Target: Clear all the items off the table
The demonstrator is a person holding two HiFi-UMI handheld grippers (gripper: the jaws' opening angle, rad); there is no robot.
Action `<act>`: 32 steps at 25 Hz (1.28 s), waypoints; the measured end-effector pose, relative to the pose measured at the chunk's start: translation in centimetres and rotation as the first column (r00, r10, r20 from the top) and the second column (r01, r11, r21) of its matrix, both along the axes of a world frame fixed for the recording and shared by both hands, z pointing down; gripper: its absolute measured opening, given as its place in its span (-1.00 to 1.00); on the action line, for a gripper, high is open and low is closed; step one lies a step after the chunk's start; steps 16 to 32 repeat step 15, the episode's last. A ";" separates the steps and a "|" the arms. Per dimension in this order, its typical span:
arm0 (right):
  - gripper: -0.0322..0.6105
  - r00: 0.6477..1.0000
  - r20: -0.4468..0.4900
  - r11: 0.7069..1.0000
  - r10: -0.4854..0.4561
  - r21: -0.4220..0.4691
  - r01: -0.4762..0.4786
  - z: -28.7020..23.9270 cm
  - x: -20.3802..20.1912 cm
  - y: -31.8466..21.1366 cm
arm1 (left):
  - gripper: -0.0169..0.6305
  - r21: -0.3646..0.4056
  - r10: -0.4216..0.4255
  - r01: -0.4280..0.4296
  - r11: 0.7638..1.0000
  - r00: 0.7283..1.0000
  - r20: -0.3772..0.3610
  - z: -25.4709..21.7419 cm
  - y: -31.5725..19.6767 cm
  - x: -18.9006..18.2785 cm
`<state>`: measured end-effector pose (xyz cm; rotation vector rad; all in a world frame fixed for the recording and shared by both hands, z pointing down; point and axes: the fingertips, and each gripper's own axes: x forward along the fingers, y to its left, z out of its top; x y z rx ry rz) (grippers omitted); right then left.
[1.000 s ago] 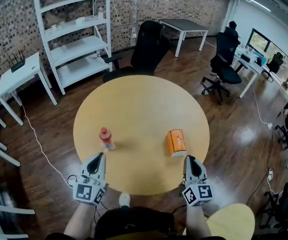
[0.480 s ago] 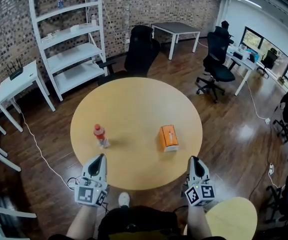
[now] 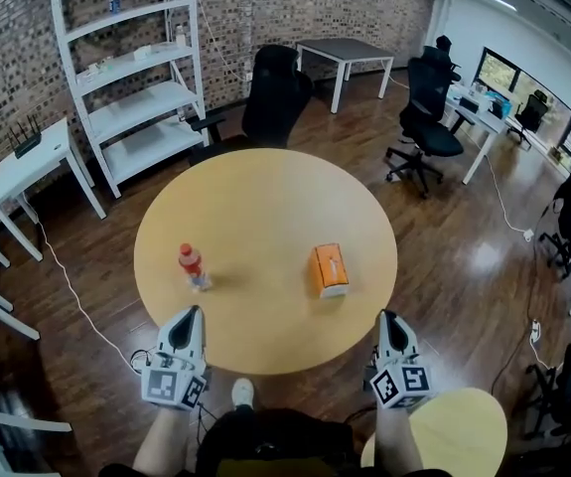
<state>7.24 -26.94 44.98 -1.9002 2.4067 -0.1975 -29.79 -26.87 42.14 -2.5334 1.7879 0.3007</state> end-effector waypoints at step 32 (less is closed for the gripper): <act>-0.90 1.000 0.006 1.000 0.017 0.008 -0.017 0.3 1.6 0.0 | -0.94 -0.002 0.028 -0.028 1.000 1.000 0.007 0.6 -1.0 1.6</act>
